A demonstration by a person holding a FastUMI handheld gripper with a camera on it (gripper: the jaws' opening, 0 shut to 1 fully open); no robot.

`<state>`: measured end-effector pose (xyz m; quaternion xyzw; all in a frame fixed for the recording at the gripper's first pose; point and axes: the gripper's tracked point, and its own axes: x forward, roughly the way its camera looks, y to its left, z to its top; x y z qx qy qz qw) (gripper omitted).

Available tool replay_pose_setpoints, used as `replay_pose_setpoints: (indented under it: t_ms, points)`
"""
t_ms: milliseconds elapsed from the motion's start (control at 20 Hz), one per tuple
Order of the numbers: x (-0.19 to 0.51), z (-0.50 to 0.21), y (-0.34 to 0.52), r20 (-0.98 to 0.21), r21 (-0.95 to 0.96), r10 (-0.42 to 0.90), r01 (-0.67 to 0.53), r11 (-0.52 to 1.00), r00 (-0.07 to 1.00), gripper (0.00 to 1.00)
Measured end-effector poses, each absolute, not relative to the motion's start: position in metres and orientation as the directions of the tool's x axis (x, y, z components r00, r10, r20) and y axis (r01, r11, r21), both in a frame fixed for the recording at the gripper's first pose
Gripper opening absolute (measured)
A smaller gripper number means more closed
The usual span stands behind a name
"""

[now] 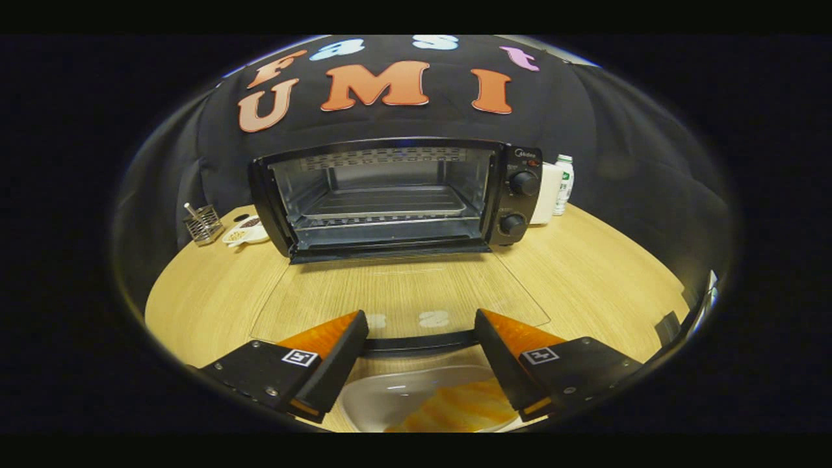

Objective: Open the toaster oven, put the food inside, and close the toaster oven door.

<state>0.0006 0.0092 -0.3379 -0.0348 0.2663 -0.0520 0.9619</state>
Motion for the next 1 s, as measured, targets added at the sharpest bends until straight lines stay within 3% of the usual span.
replay_pose_setpoints:
  t_ms: [400, 700, 1000]
  points:
    - [-0.084, -0.295, -0.002, -0.37, -0.081, -0.295, 0.286, 0.955, 0.881, 0.98]
    - [-0.138, -0.351, -0.006, -0.422, -0.088, -0.411, 0.415, 0.906, 0.808, 0.98]
    - [-0.145, -0.36, -0.002, -0.42, -0.071, -0.439, 0.453, 0.889, 0.794, 0.98]
